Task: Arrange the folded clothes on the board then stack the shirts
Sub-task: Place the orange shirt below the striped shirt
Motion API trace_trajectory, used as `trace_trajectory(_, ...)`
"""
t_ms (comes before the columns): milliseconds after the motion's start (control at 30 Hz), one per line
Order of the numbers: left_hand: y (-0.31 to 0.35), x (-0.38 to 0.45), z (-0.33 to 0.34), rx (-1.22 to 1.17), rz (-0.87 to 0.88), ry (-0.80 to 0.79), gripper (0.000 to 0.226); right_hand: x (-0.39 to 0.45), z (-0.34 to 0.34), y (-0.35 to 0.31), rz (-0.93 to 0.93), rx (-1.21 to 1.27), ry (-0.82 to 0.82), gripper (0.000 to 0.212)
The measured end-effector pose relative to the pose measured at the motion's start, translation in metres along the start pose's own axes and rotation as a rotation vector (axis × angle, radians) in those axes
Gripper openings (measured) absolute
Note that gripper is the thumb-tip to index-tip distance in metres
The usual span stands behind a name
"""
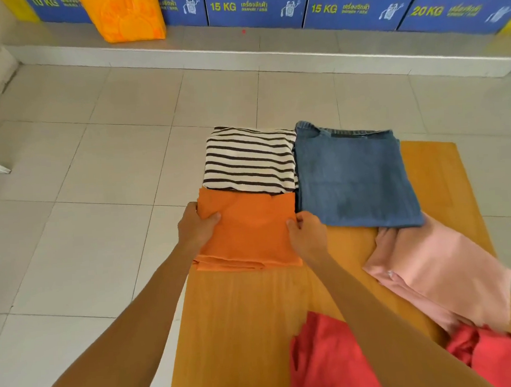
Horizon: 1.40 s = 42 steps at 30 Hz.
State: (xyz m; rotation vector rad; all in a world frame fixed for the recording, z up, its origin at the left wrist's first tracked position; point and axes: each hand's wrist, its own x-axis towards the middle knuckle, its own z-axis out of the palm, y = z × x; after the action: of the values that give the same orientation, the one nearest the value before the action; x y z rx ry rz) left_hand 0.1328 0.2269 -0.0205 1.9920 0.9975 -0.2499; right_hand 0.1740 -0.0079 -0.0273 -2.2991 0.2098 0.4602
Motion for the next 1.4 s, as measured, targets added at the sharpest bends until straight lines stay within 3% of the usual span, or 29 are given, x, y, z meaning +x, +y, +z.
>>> trace_trajectory(133, -0.003, -0.004, 0.009, -0.018, 0.047, 0.099, 0.068, -0.001, 0.005, 0.000, -0.022, -0.083, 0.061, 0.021)
trace_trajectory(267, -0.005, -0.021, 0.012, -0.024, 0.044, 0.219, 0.069, -0.011, -0.005, 0.006, -0.044, -0.124, 0.014, 0.022)
trace_trajectory(433, -0.028, -0.078, 0.003, -0.078, 0.078, 0.404, 0.050, -0.062, -0.057, 0.052, 0.000, -0.006, 0.081, 0.013)
trace_trajectory(500, -0.038, -0.116, 0.013, -0.081, 0.163, 0.331, 0.039, -0.093, -0.080, 0.084, 0.038, 0.013, 0.115, 0.014)
trace_trajectory(633, -0.052, -0.198, 0.056, -0.076, 0.187, -0.038, 0.022, -0.149, -0.105, 0.145, 0.152, -0.001, 0.173, 0.018)
trace_trajectory(767, -0.059, -0.248, 0.105, 0.067, 0.107, -0.357, 0.043, -0.193, -0.119, 0.181, 0.171, -0.052, 0.254, 0.027)
trace_trajectory(900, -0.049, -0.268, 0.134, 0.082, 0.030, -0.382, 0.068, -0.213, -0.125, 0.185, 0.345, -0.131, 0.186, 0.056)
trace_trajectory(1000, -0.041, -0.276, 0.146, 0.066, 0.004, -0.369, 0.070, -0.215, -0.130, 0.195, 0.395, -0.157, 0.065, 0.077)
trace_trajectory(1133, -0.045, -0.278, 0.151, 0.067, 0.018, -0.359, 0.072, -0.208, -0.139, 0.205, 0.436, -0.074, -0.072, 0.089)
trace_trajectory(1300, -0.058, -0.272, 0.136, -0.069, -0.024, -0.352, 0.061, -0.203, -0.137, 0.192, 0.320, 0.185, -0.054, 0.054)
trace_trajectory(1400, -0.061, -0.263, 0.111, -0.149, -0.041, -0.290, 0.056, -0.198, -0.122, 0.170, 0.223, 0.184, -0.072, 0.039)
